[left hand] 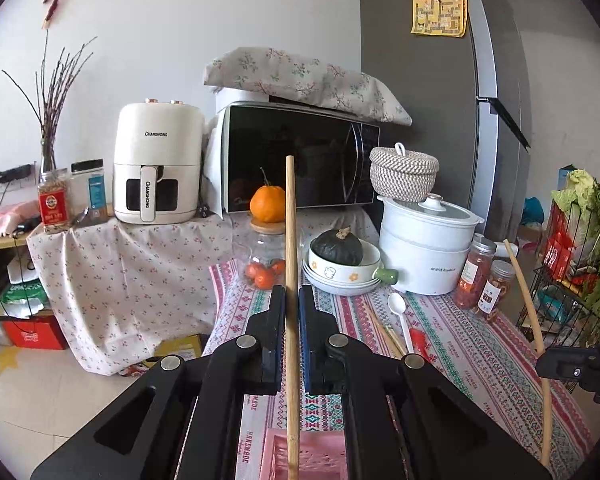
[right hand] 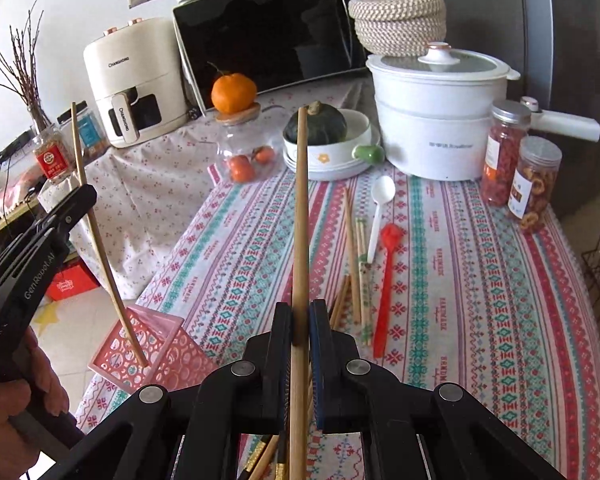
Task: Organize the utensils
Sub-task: 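Lower both held chopsticks into the pink basket and open both tools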
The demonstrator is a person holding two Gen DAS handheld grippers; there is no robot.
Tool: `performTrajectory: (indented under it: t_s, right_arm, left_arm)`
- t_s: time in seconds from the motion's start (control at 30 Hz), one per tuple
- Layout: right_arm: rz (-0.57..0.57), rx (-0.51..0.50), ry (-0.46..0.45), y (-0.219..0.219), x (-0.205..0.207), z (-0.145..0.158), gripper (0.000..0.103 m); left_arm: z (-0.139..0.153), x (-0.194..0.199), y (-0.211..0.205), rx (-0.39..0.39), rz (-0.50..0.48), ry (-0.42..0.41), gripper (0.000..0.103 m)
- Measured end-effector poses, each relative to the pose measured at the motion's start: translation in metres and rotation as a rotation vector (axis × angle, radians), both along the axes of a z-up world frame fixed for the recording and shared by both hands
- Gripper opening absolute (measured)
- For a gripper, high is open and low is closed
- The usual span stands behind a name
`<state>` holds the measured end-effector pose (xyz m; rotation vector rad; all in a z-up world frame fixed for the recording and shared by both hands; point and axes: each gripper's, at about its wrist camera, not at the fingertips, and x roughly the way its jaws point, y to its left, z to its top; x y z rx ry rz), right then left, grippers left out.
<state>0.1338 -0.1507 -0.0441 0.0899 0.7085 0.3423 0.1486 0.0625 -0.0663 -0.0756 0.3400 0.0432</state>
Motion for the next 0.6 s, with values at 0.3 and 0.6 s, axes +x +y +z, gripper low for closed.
performTrajectory:
  t_s: [0.3,0.6]
  right_arm:
    - [0.004,0.062,-0.116,0.011,-0.013,0.017,0.006]
    - [-0.006,0.113,-0.201,0.04,-0.014,0.032,0.006]
  left_arm:
    - [-0.006,0.003,0.014,-0.047,-0.072,0.162,0.009]
    - [0.019,-0.022,0.042,-0.099,-0.068,0.338,0.051]
